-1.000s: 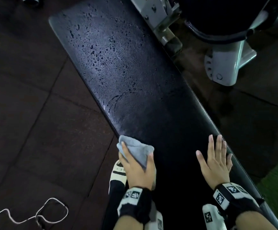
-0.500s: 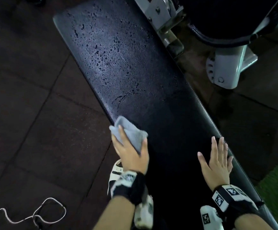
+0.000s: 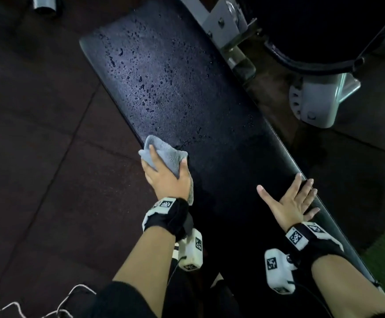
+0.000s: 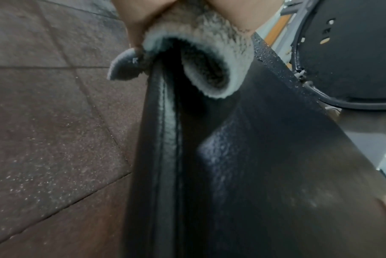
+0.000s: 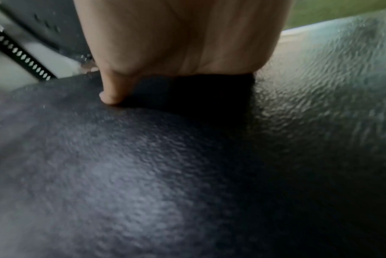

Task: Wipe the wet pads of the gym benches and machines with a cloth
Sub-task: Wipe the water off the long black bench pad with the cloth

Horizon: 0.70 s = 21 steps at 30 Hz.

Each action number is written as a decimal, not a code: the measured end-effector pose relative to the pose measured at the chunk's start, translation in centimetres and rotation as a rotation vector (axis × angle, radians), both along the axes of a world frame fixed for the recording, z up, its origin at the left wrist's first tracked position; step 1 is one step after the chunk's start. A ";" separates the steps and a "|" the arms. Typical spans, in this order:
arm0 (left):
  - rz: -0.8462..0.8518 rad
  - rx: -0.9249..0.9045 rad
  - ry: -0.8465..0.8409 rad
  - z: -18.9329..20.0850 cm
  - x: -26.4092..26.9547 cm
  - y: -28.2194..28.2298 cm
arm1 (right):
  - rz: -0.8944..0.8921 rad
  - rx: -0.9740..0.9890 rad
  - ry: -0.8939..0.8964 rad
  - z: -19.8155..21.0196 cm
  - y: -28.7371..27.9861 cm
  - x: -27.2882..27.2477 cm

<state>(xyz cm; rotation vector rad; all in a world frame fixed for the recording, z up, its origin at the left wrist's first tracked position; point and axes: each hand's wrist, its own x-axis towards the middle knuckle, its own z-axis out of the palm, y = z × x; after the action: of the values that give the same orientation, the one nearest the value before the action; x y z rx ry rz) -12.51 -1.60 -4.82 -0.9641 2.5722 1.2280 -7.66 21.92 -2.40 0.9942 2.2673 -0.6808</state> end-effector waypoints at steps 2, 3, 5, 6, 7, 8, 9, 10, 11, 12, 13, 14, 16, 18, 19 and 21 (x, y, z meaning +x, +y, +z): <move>-0.021 0.030 -0.004 0.4 0.9 0.3 | 0.016 -0.009 -0.036 0.1 0.1 0.0; -0.029 0.052 -0.014 0.6 1.4 0.4 | 0.018 -0.010 -0.045 0.1 0.1 0.0; -0.039 0.099 -0.030 0.8 2.0 0.3 | 0.012 -0.008 -0.047 0.3 -0.2 0.0; -0.041 0.103 -0.019 0.8 1.6 0.1 | 0.014 -0.008 -0.040 0.3 -0.3 0.0; -0.041 0.092 0.002 0.6 1.0 -0.3 | 0.013 -0.006 -0.039 0.3 -0.4 0.0; -0.035 0.074 0.024 0.6 0.0 -1.0 | 0.015 -0.003 -0.043 0.4 -0.4 -0.1; -0.028 0.051 0.042 0.6 -1.1 -1.8 | 0.016 0.001 -0.050 0.5 -0.5 -0.1; -0.027 0.031 0.056 0.5 -2.7 -2.8 | 0.016 0.001 -0.054 0.6 -0.5 -0.1; -0.029 0.012 0.060 0.5 -4.4 -3.7 | 0.018 -0.002 -0.054 0.6 -0.5 -0.1; -0.036 -0.014 0.050 0.5 -6.3 -4.7 | 0.021 -0.005 -0.054 0.6 -0.6 -0.1; -0.047 -0.050 0.025 0.5 -8.1 -5.5 | 0.022 -0.006 -0.054 0.6 -0.7 -0.2; -0.065 -0.104 -0.015 0.6 -9.6 -5.9 | 0.023 -0.006 -0.052 0.7 -0.7 -0.3; -0.151 -0.241 -0.130 0.8 -11.8 -5.8 | 0.023 -0.013 -0.058 0.8 -0.8 -0.3; -0.329 -0.396 -0.181 0.9 -13.0 -4.5 | 0.024 -0.023 -0.062 1.0 -0.8 -0.4; -0.457 -0.460 -0.180 0.9 -13.0 -3.4 | 0.023 -0.030 -0.067 1.1 -0.8 -0.5; -0.694 -0.513 -0.150 1.1 -12.1 -0.9 | 0.029 -0.043 -0.085 1.5 -0.8 -0.5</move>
<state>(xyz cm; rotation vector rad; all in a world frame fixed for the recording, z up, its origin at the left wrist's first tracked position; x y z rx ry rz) -24.64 -2.48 -3.77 -0.1383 2.7596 0.3149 -8.21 21.15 -0.91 0.9496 2.1804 -0.6597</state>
